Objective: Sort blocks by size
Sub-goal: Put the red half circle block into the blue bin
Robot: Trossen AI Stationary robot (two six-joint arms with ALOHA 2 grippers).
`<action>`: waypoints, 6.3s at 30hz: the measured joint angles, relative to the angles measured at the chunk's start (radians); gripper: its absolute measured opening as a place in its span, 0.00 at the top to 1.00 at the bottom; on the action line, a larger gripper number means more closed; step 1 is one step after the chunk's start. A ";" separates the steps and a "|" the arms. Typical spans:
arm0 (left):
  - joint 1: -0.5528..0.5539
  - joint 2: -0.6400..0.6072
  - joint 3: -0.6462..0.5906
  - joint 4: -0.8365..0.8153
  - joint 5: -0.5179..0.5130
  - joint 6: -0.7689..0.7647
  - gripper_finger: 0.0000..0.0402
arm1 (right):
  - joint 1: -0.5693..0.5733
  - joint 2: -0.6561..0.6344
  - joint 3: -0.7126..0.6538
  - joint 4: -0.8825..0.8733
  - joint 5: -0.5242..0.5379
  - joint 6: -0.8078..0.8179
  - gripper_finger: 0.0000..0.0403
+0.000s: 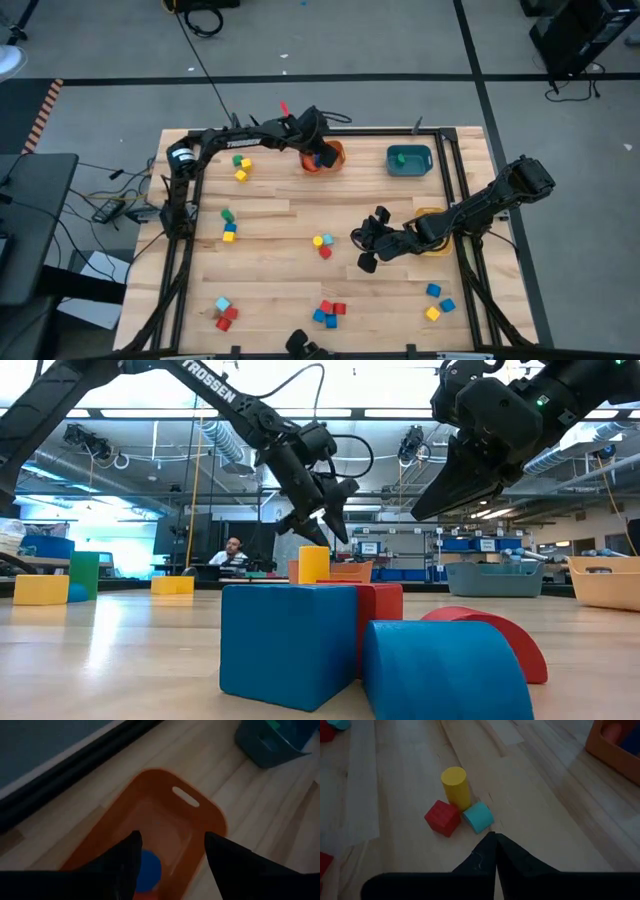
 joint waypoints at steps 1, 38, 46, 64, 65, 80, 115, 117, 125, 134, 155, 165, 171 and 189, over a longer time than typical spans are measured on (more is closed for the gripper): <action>0.000 0.000 0.014 -0.023 0.000 0.013 0.44 | 0.000 0.000 0.000 0.000 0.000 0.000 0.95; -0.420 -0.763 -0.942 0.538 -0.384 0.128 0.44 | 0.000 0.000 0.000 0.050 0.001 0.041 0.93; -0.589 -0.899 -1.074 0.572 -0.495 0.133 0.44 | 0.000 0.005 0.000 0.097 0.006 0.070 0.89; -0.753 -0.922 -1.347 1.017 -0.509 0.226 0.44 | 0.013 0.006 0.103 0.113 -0.006 0.031 0.60; -0.752 -0.922 -1.356 1.031 -0.509 0.221 0.44 | 0.016 0.006 0.123 0.093 -0.006 0.026 0.59; -0.752 -0.922 -1.370 1.033 -0.506 0.203 0.44 | 0.128 0.006 0.197 -0.092 -0.058 0.103 0.59; -0.939 -0.921 -1.368 1.032 -0.516 0.197 0.46 | 0.272 0.657 0.886 -0.661 -0.254 0.144 0.46; -0.942 -0.921 -1.368 1.032 -0.517 0.197 0.47 | 0.272 0.662 0.886 -0.662 -0.255 0.157 0.44; -0.943 -0.921 -1.368 1.028 -0.520 0.198 0.47 | 0.270 0.696 0.879 -0.664 -0.262 0.161 0.41; -0.943 -0.921 -1.368 1.028 -0.520 0.194 0.47 | 0.262 0.694 0.855 -0.650 -0.264 0.170 0.53; -0.942 -0.921 -1.368 1.034 -0.484 0.136 0.47 | 0.250 0.570 0.830 -0.959 -0.101 0.334 0.64; -0.943 -0.921 -1.368 1.036 -0.471 0.136 0.47 | 0.155 0.295 0.729 -1.273 0.132 0.431 0.64; -0.943 -0.921 -1.368 1.036 -0.471 0.136 0.47 | -0.021 0.052 0.498 -1.269 0.135 0.455 0.64; -0.942 -0.921 -1.368 1.035 -0.474 0.148 0.47 | -0.824 -0.337 0.028 -0.717 -0.035 0.219 0.64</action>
